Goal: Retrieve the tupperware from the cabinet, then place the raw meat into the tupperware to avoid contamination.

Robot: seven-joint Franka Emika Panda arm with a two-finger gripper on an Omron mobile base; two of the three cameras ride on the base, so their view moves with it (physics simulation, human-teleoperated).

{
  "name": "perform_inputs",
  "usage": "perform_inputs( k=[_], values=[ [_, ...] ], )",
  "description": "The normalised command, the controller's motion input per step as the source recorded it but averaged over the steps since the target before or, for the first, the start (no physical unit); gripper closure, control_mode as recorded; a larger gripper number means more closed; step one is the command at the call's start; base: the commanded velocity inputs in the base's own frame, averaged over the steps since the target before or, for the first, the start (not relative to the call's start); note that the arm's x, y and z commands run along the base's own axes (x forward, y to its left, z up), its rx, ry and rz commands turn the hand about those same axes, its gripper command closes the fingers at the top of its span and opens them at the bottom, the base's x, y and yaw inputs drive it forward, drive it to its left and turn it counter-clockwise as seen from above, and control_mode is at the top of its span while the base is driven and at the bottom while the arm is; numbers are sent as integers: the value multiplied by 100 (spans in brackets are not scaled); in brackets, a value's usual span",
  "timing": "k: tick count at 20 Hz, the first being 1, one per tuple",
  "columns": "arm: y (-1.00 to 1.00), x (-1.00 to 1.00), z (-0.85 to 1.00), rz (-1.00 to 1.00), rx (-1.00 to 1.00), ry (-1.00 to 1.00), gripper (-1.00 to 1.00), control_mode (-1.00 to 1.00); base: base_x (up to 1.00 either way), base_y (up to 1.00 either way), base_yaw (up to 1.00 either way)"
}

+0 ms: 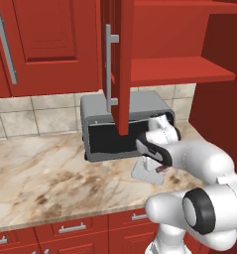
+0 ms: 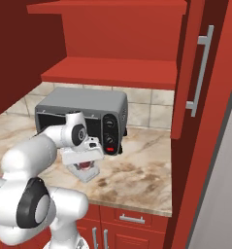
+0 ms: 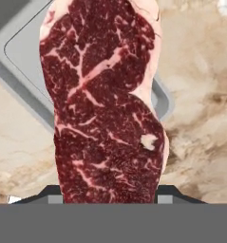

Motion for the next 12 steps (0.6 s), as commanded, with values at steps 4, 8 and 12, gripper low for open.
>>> perform_inputs(
  k=[4, 8, 12],
  values=[
    [8, 20, 1, 19, -2, 12, 100, -100, 0, 0, 0],
    [-5, 13, 0, 27, -6, 9, 100, -100, 0, 0, 0],
    [-15, 1, 0, 28, -6, 3, 100, -100, 0, 0, 0]
  ],
)
